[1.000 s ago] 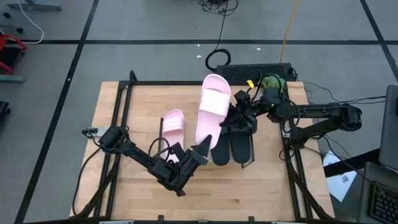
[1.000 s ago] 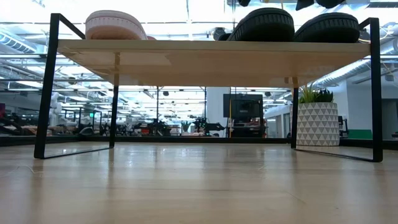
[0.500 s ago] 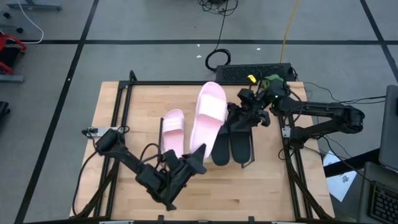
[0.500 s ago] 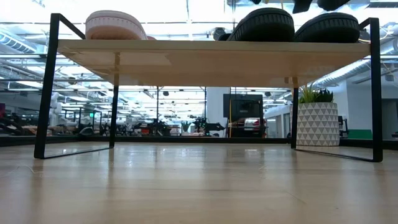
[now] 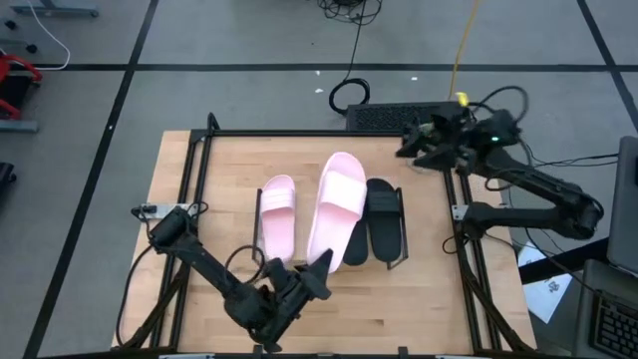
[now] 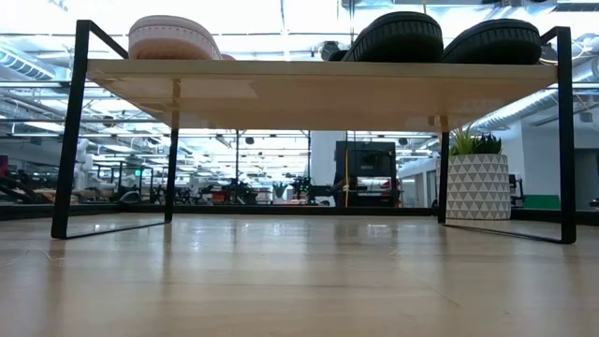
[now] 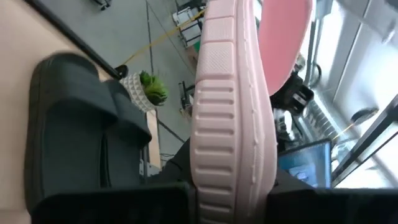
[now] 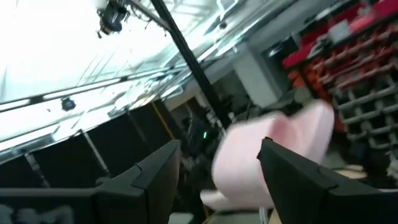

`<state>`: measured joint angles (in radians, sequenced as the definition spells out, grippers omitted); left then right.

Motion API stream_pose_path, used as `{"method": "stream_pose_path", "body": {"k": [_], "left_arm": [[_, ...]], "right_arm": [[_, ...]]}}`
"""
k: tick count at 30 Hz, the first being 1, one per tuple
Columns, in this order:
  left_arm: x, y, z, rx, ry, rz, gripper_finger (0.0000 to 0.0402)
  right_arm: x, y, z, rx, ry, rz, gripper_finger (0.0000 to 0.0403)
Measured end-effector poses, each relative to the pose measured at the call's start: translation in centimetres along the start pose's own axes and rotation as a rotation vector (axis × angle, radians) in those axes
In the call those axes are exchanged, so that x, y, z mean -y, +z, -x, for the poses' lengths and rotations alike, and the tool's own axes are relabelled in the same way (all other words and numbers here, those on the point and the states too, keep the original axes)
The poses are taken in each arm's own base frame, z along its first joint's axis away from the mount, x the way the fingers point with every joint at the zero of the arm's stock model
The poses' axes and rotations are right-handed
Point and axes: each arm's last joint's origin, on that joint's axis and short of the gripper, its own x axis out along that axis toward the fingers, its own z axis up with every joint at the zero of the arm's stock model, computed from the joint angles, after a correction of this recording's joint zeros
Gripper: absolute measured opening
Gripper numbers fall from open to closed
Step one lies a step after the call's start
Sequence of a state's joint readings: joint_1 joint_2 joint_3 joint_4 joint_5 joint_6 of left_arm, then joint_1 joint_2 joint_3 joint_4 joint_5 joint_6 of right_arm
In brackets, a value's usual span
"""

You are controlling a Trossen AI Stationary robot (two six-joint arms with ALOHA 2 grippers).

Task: Pick and place slides into the shelf
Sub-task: Put the pink slipper on the shelf

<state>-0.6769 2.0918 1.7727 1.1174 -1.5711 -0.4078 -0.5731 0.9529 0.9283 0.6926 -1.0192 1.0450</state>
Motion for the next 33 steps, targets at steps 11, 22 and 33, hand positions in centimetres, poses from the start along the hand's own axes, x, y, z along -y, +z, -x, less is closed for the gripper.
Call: {"method": "stream_pose_path", "body": {"k": [11,22,33], "left_arm": [[-4.4,-3.6,-1.2,0.014,0.002,0.146,0.0045],[-4.8,-3.8,-0.9,0.012,0.003,0.205,0.0045],[-5.5,-4.3,-2.0,0.039,0.01,0.206,0.0045]], "right_arm": [[-5.1,1.0,3.5,0.046,-0.03,0.092,0.0212],[-1.9,0.7,4.2,-0.178,-0.049,0.033,0.0211],[8.5,-0.1,2.7,-0.292,-0.009,-0.141,0.02]]}}
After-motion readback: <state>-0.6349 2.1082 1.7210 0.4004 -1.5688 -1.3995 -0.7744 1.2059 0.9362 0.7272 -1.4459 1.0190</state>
